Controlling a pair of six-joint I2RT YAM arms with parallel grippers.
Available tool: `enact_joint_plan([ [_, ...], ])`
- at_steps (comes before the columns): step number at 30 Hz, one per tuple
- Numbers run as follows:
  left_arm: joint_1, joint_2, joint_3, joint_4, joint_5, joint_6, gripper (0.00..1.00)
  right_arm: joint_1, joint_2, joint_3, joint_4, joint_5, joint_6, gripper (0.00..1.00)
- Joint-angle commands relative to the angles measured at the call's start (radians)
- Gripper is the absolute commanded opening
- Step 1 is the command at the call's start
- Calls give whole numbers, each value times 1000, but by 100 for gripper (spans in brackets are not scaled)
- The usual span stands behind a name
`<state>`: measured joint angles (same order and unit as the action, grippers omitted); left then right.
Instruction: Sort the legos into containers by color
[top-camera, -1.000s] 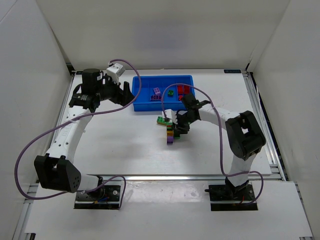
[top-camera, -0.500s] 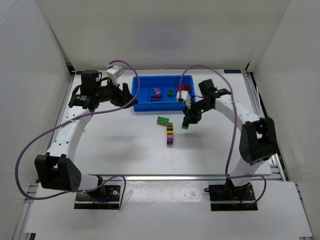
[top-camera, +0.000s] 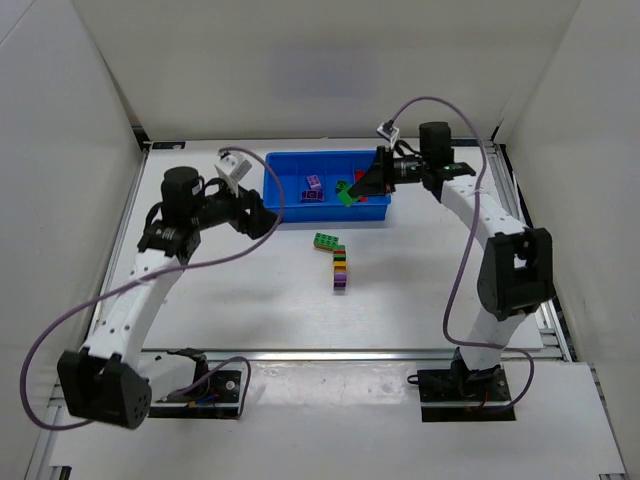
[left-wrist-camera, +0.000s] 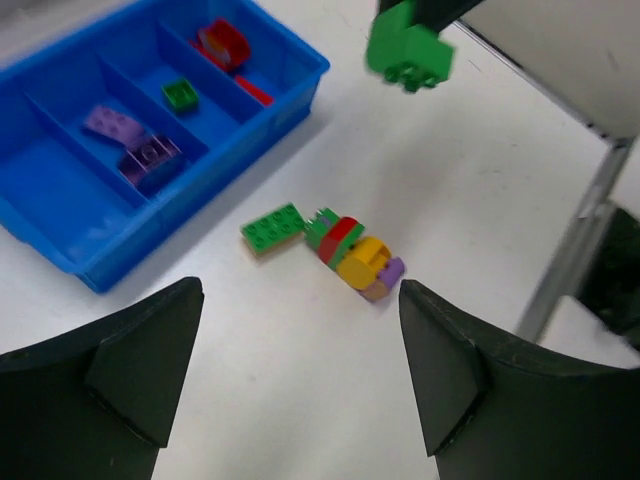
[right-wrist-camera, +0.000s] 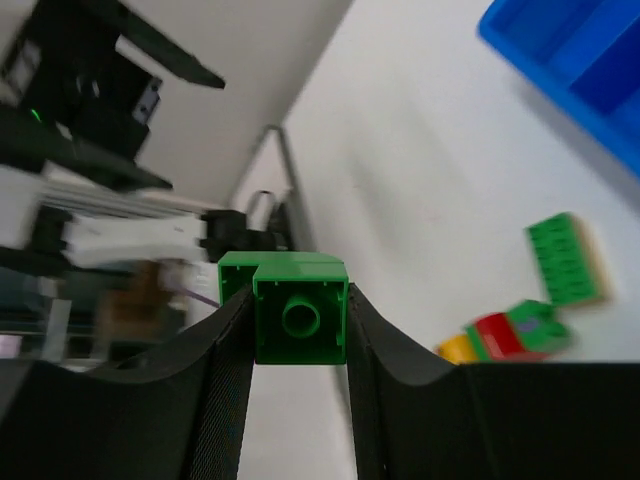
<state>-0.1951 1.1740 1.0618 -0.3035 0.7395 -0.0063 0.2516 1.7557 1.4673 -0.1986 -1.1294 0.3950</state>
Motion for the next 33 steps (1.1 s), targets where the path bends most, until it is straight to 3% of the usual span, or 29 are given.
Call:
enact_joint_plan([
  [1, -36, -141, -94, 139, -72, 174, 90, 52, 39, -16, 367, -116, 490, 14],
  [7, -148, -160, -111, 159, -149, 272, 88, 89, 123, 53, 481, -115, 683, 13],
  [13, -205, -122, -131, 270, -241, 229, 88, 127, 165, 53, 704, -60, 909, 13],
  [24, -213, -31, -85, 351, -250, 40, 90, 189, 176, 113, 691, -27, 871, 13],
  [33, -214, 30, -22, 369, -229, 14, 89, 193, 179, 133, 605, -20, 802, 13],
])
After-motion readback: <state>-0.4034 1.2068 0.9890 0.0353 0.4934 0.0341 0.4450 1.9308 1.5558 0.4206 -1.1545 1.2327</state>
